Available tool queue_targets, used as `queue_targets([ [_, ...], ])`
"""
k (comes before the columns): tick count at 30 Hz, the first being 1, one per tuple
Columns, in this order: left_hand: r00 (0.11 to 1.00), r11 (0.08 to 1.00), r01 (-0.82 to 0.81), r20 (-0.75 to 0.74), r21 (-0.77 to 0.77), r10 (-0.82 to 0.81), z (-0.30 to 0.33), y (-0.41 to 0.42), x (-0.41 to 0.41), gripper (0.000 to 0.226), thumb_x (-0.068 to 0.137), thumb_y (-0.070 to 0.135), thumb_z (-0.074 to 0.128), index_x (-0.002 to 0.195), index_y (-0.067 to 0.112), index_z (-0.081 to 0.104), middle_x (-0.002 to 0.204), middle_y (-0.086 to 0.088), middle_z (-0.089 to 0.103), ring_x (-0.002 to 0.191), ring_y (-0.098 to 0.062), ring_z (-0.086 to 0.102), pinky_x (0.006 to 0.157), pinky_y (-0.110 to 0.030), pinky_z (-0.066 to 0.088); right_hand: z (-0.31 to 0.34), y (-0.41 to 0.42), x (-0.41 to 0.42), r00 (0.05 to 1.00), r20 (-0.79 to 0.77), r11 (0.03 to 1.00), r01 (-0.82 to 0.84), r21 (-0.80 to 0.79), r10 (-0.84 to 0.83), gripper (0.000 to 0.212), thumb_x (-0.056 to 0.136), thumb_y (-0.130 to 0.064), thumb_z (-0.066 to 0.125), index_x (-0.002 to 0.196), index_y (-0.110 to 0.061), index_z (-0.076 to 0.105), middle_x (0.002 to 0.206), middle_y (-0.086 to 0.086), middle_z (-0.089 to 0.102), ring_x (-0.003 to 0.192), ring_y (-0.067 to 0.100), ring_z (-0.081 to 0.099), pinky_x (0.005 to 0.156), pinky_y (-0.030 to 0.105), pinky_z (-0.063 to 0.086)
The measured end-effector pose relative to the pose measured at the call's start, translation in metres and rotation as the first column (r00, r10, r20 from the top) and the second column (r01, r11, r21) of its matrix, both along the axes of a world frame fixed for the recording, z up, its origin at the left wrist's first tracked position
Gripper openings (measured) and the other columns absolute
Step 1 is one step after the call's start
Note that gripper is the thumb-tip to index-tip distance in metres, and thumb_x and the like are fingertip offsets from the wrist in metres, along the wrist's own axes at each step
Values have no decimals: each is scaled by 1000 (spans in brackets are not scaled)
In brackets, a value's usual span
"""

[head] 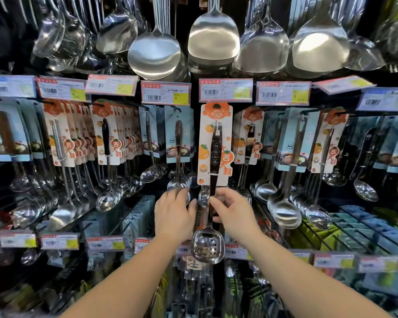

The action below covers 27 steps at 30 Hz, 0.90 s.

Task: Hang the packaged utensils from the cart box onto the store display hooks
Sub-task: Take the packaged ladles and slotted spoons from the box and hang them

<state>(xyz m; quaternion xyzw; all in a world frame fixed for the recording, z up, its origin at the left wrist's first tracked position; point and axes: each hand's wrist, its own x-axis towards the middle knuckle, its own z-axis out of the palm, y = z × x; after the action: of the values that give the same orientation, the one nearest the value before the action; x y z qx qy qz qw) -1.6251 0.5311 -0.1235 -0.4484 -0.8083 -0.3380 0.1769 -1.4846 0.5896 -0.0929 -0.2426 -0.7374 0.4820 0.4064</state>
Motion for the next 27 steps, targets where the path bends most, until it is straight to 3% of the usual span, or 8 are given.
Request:
queue_targets([
  [5,993,983,-24,-122,-179,2,5,8,-3,50,94,49,37,138,25,39,146,0,40,135,-22,30,112,-40,22,5,3,-2,1000,-23,1000,5,2,-5,22,94,-16,59,90,-38,60,88,-7,66,77,9,63,70,33,61],
  [14,994,970,-4,-109,-242,-23,0,7,-3,46,94,48,37,134,26,45,142,-1,44,130,-23,36,107,-39,26,2,13,0,998,-16,998,64,-5,-64,20,93,-18,60,113,-22,63,92,-4,64,81,9,62,71,34,61],
  [18,996,959,-7,-92,-284,-20,-5,7,-4,48,95,49,35,135,25,44,139,-1,46,128,-23,39,106,-39,28,4,15,-1,999,-12,999,44,21,-44,24,94,-17,59,90,-41,59,87,-5,63,71,8,59,72,36,61],
  [20,996,957,-4,-82,-291,-21,-8,7,-4,49,95,50,35,135,24,44,139,0,47,128,-23,39,106,-39,28,4,16,-3,999,-19,999,37,20,-37,27,94,-16,58,87,-42,57,83,-4,63,67,8,58,70,38,61],
  [23,997,957,3,-76,-289,-26,-11,5,-6,48,95,50,35,134,24,45,139,0,46,129,-22,38,107,-39,27,1,18,-5,998,-26,999,50,6,-50,19,94,-17,59,103,-34,62,81,-2,62,69,9,58,69,38,61],
  [27,996,955,3,-81,-297,-28,-14,4,-11,47,95,49,34,132,23,47,139,0,46,128,-22,38,107,-39,28,-3,32,-10,997,-9,996,73,-58,-73,25,94,-17,59,119,-20,62,87,0,61,79,11,59,69,32,60],
])
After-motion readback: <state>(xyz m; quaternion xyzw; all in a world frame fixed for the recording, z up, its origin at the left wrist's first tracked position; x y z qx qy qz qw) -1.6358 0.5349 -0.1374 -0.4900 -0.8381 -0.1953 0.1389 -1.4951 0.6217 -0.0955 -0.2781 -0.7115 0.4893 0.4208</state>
